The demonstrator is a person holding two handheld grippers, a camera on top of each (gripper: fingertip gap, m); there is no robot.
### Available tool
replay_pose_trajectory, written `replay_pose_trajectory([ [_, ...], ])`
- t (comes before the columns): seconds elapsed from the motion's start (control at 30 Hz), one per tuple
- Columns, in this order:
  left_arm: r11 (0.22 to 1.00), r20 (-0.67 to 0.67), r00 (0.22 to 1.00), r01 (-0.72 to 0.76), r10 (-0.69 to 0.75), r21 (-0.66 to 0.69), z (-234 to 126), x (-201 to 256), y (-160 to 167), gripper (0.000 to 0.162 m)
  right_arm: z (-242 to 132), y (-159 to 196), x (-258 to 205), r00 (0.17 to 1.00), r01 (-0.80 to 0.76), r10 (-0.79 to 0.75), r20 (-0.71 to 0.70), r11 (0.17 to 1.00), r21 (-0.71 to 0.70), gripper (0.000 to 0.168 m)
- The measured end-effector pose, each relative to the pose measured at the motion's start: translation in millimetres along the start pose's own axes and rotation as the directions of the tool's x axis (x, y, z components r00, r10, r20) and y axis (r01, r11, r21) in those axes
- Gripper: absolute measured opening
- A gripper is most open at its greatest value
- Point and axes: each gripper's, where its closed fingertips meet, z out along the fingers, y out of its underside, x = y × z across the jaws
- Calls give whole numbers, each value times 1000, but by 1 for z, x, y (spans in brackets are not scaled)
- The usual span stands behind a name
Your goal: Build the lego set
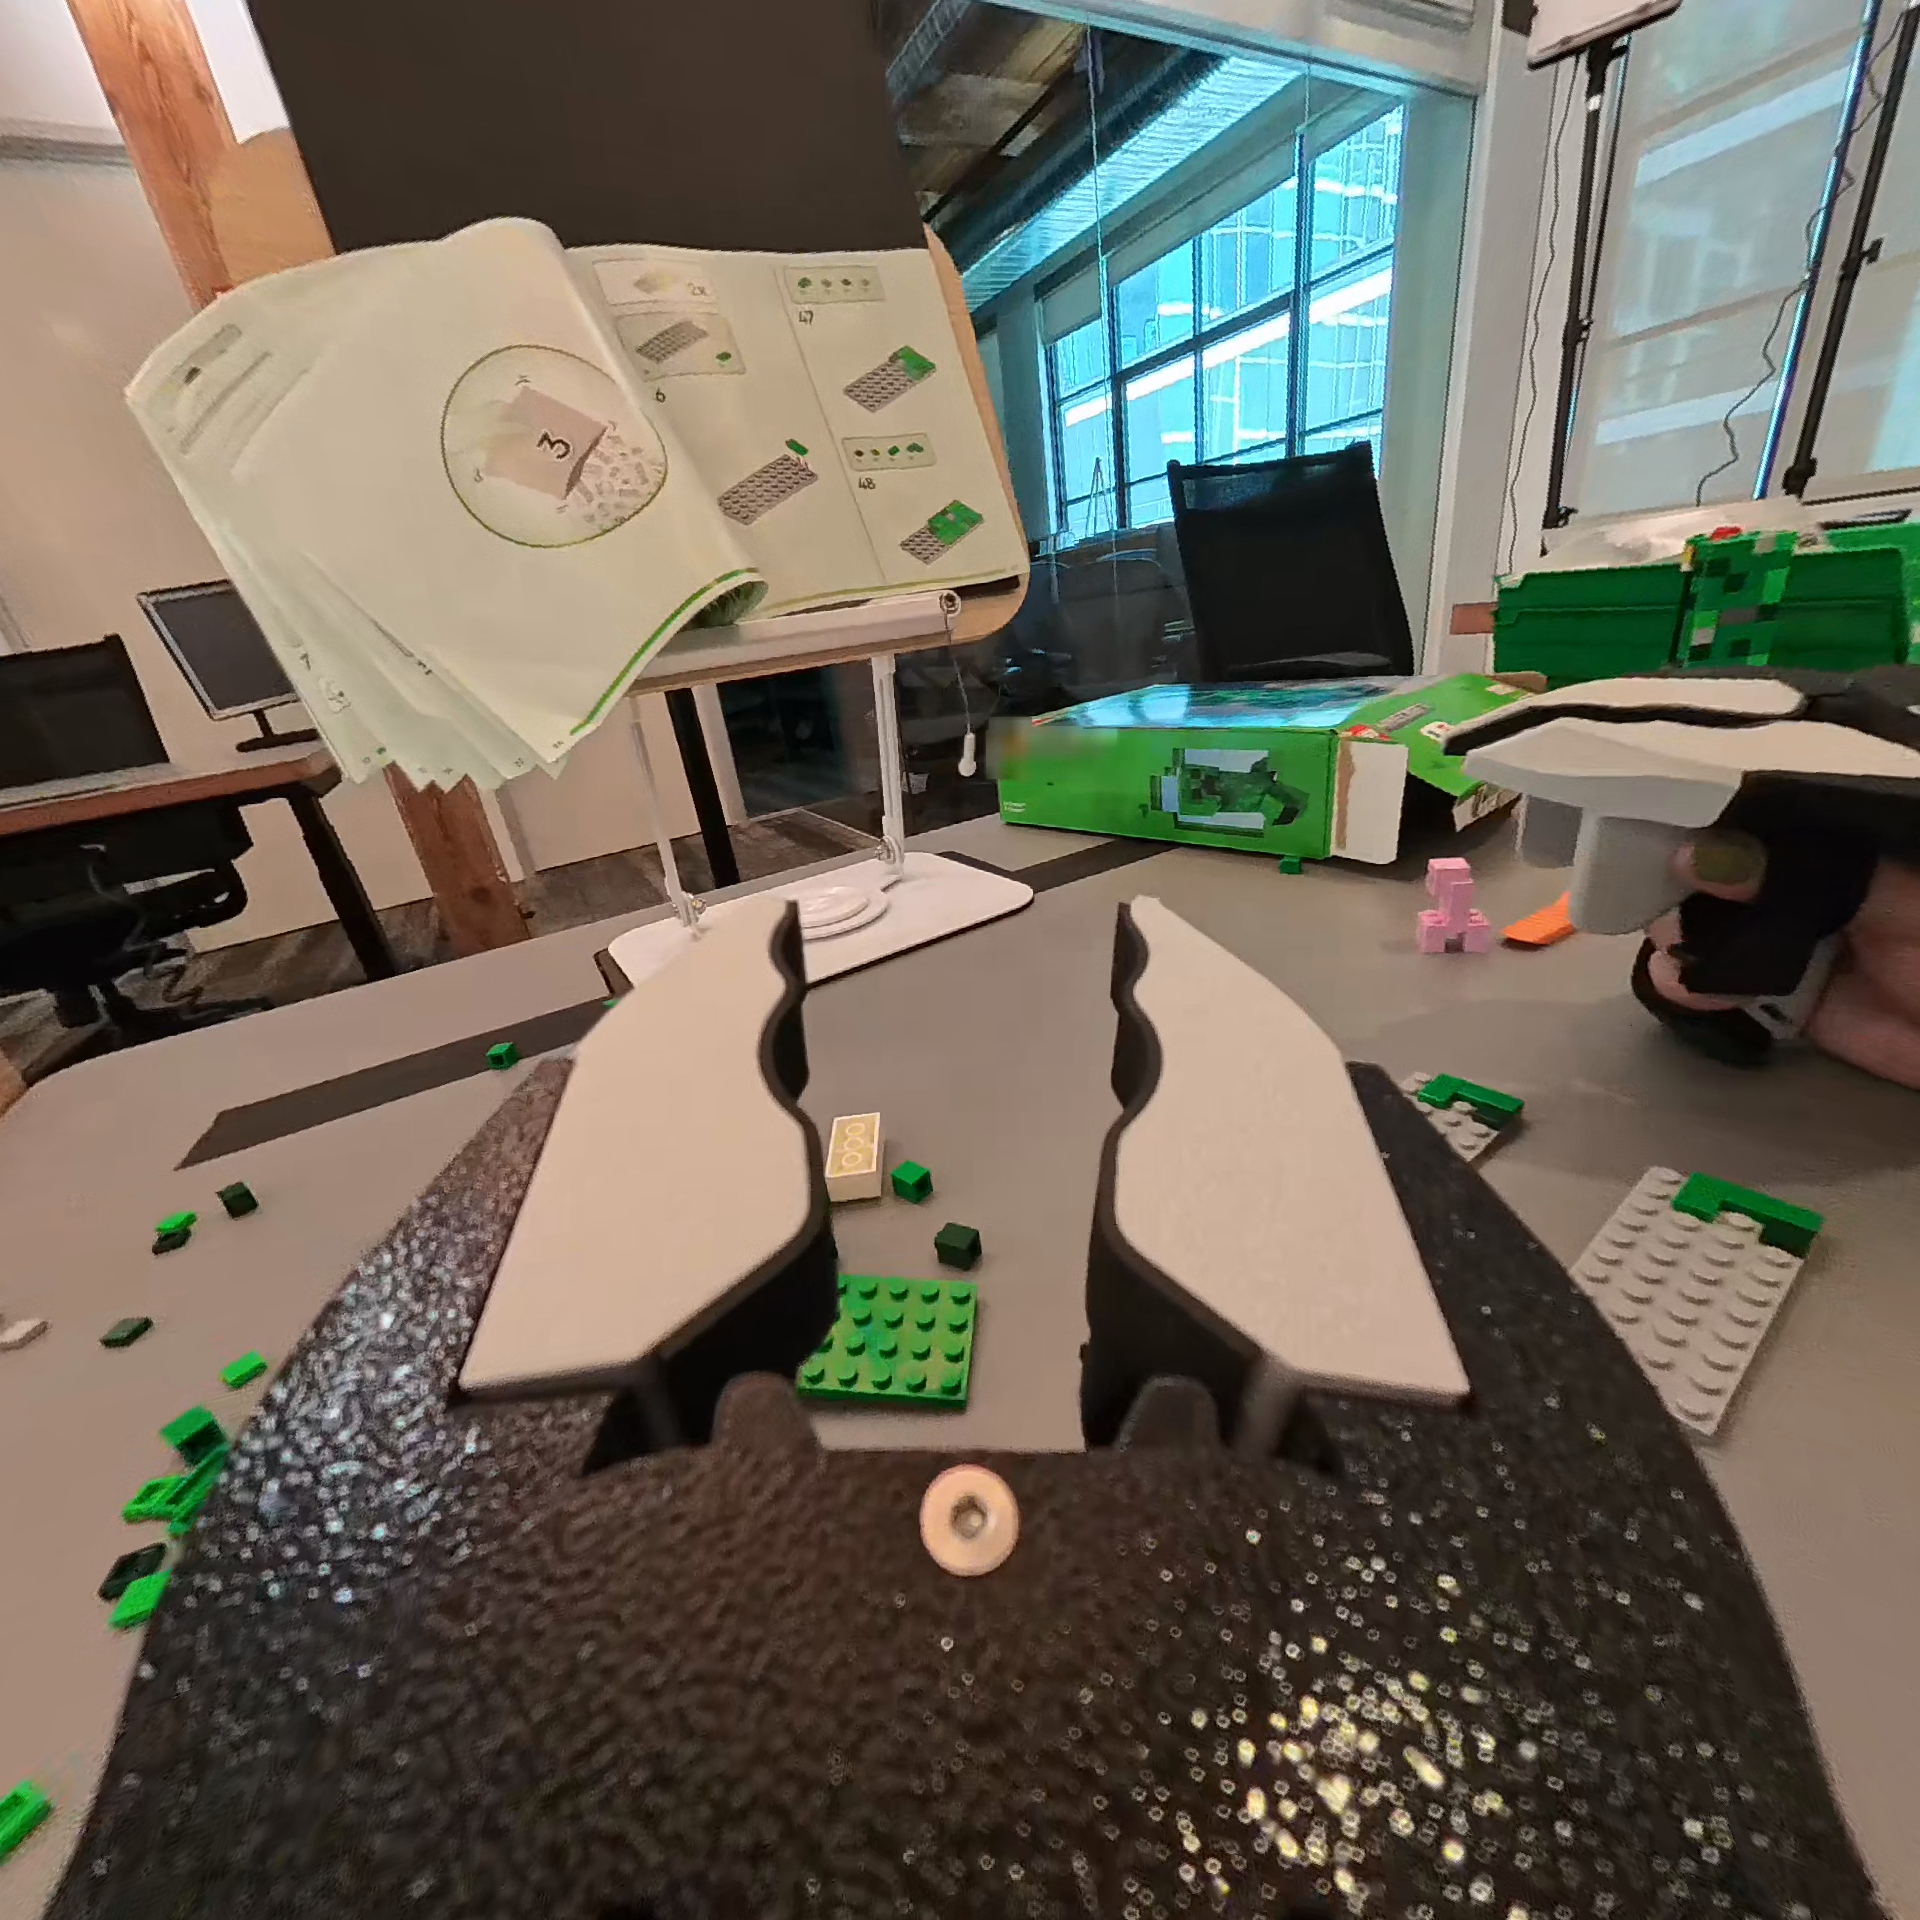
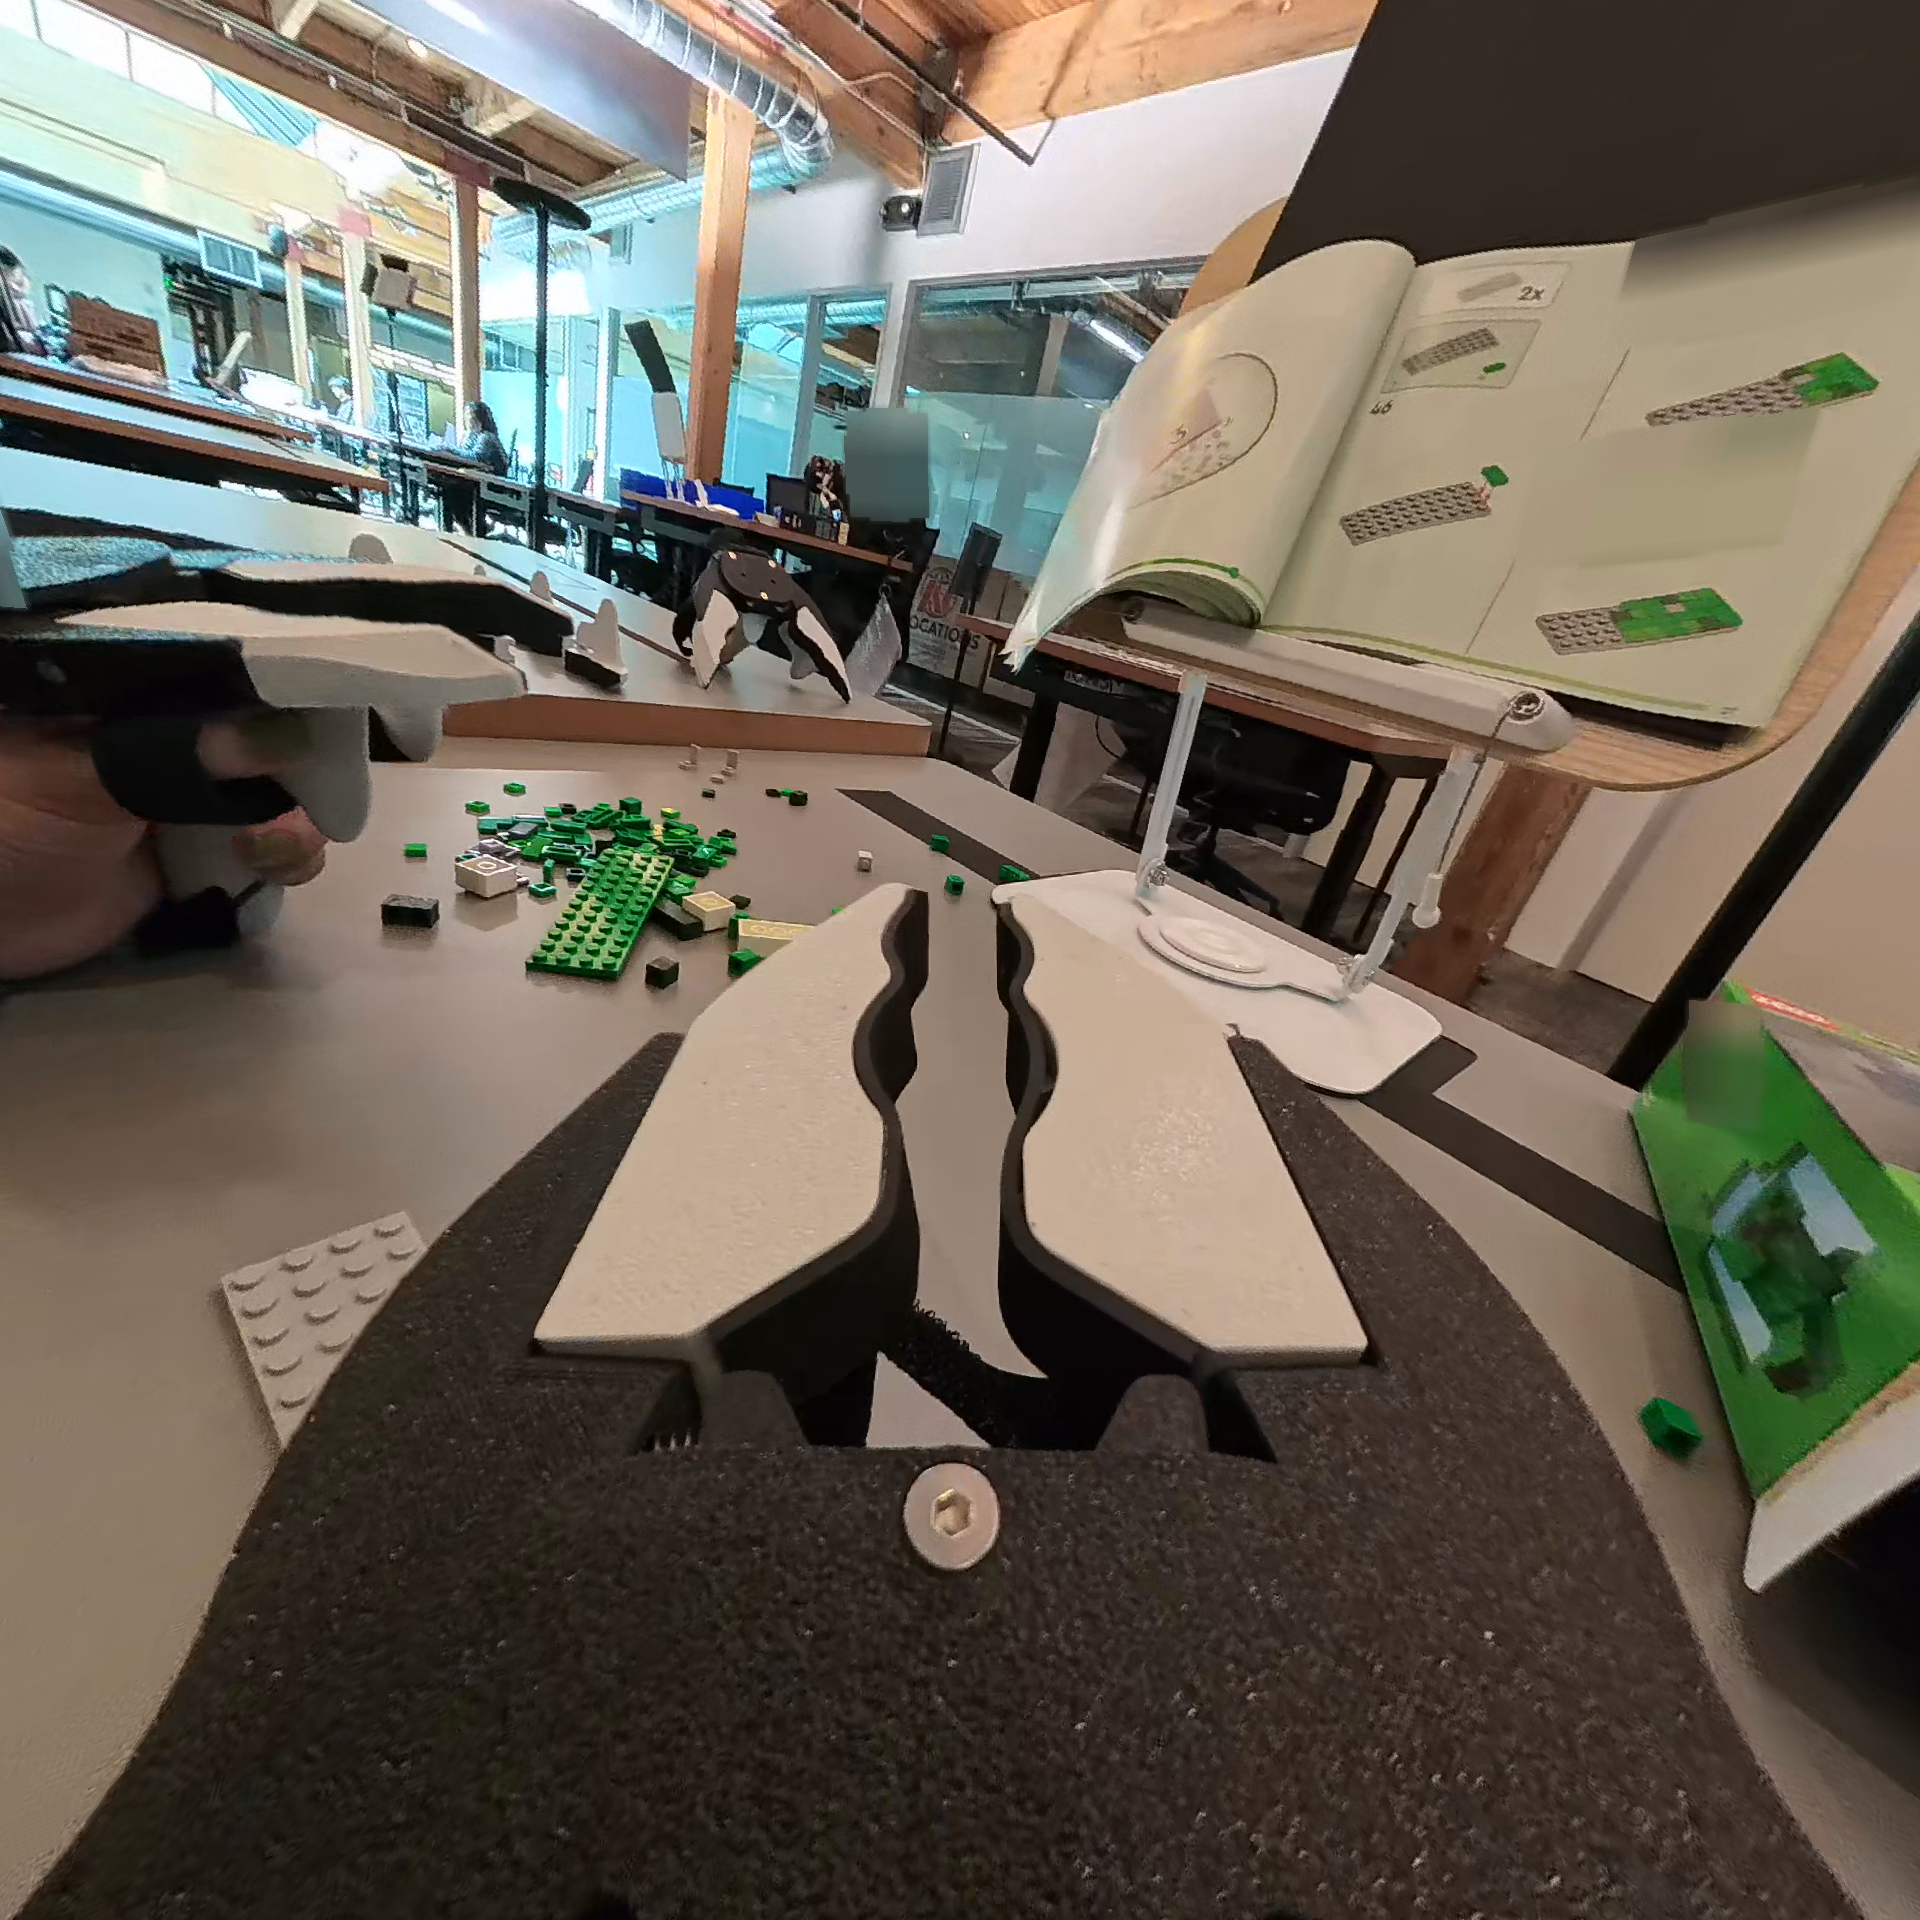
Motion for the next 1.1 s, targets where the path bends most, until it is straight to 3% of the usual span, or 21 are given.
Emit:
replay_pose_trajectory([
  [0.43,999,-59,997,-44,43,-22,3,14,3,47,1,2,-1,998,62,-63,-15,998,-19,8],
  [1.1,997,-59,996,-64,62,-32,2,16,3,46,1,3,-2,997,75,-75,-14,997,-24,6],
])
